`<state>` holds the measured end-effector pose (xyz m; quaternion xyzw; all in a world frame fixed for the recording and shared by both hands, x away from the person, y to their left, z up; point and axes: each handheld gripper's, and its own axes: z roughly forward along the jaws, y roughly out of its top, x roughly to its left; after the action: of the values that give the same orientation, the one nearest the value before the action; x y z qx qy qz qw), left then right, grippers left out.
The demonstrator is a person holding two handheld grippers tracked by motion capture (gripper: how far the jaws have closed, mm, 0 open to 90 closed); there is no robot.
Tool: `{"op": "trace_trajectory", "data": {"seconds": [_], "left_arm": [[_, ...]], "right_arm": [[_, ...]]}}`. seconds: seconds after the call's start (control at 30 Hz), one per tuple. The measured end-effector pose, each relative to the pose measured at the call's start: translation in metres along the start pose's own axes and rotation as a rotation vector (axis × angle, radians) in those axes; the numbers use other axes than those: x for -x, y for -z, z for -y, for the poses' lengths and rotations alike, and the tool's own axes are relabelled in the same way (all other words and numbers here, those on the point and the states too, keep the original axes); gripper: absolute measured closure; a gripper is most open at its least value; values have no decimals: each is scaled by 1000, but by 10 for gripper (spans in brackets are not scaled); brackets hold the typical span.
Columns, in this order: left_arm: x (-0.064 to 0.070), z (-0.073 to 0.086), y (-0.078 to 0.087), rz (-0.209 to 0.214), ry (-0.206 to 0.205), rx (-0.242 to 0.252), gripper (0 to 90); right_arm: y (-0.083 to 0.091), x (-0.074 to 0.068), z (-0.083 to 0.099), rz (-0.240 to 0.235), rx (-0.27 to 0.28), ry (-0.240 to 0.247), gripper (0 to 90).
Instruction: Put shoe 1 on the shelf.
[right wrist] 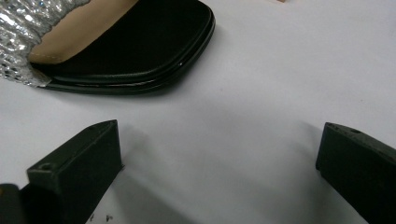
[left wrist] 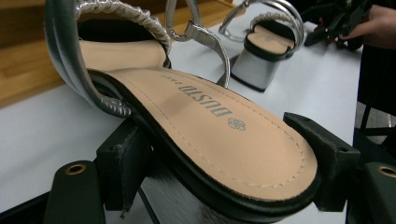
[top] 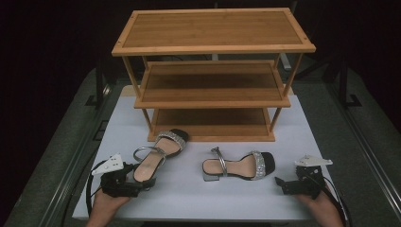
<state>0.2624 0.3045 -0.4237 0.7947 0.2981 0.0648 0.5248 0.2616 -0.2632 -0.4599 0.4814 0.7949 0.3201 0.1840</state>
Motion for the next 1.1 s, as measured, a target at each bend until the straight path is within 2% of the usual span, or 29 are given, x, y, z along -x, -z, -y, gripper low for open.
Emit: {"op": "trace_trajectory", "data": {"seconds": [0.53,0.67,0.7,0.73,0.93,1.1], "left_arm": [[-15,-27,-26,-26,-19,60,254],[-20,-35,-40,-20,-24,67,254],[-23,-39,-50,-17,-16,80,254],[-23,-39,-50,-17,-16,80,255],[-26,-57,-74,-26,-43,95,254],[-30,-69,-95,-63,-74,99,254]], "right_arm": [[0,0,0,0,2,1,0],[0,0,0,-1,1,-1,0],[0,0,0,0,3,1,0],[0,0,0,0,3,1,0],[0,0,0,0,4,0,0],[0,0,0,1,5,1,0]]}}
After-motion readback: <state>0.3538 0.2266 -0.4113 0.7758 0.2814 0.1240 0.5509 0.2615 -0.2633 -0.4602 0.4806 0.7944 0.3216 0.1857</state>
